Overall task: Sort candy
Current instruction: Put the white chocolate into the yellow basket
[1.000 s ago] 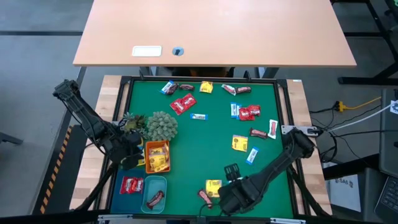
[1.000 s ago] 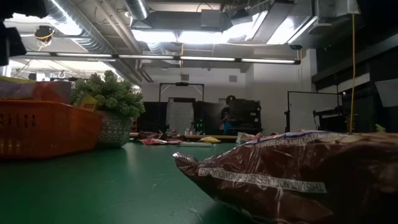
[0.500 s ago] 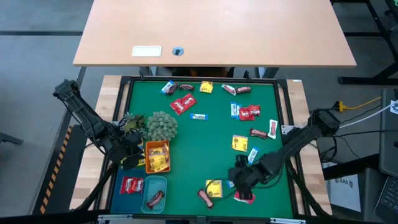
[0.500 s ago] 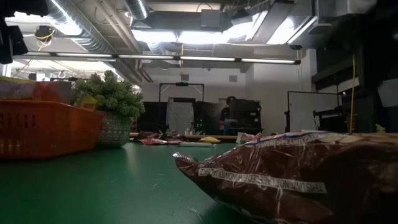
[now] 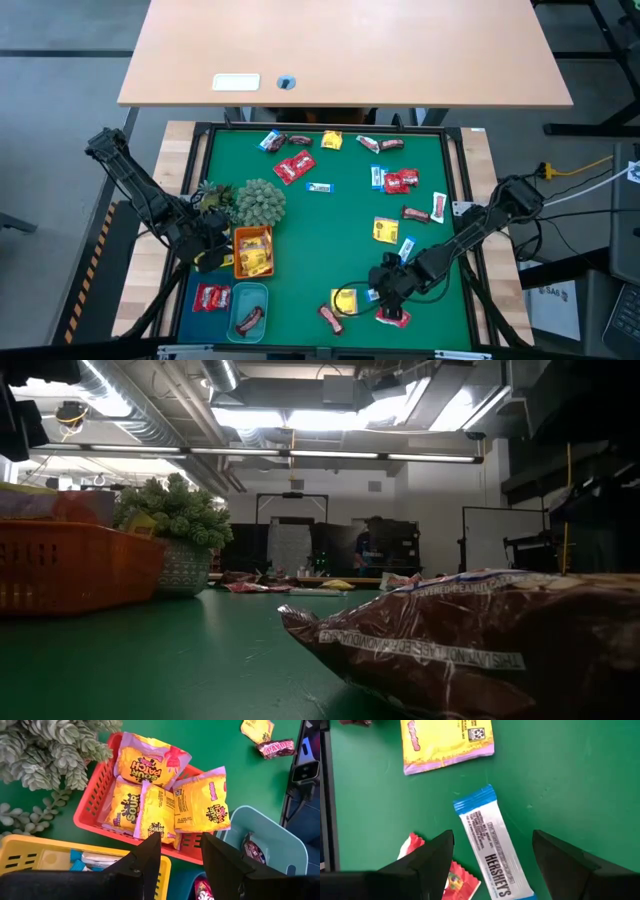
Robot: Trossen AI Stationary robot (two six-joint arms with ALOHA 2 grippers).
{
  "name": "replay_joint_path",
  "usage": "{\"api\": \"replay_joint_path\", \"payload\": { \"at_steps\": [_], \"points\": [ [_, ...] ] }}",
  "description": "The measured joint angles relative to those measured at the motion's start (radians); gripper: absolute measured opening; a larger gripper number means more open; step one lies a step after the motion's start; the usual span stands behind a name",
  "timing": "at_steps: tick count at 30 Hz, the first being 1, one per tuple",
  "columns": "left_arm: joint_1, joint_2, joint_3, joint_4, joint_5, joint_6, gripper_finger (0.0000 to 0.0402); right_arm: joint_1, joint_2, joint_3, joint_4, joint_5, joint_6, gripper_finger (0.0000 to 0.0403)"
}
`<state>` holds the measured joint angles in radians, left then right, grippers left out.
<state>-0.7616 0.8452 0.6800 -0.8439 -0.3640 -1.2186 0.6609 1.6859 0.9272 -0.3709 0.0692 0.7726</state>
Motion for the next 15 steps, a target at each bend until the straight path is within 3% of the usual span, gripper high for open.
{"api": "replay_joint_path", "payload": {
  "at_steps": [15],
  "points": [
    [0.000, 0.000, 0.000, 0.032, -0.018, 0.000, 0.0134, 0.001, 0.001, 0.000, 0.001, 0.044, -0.124, 0.0269]
  ]
}}
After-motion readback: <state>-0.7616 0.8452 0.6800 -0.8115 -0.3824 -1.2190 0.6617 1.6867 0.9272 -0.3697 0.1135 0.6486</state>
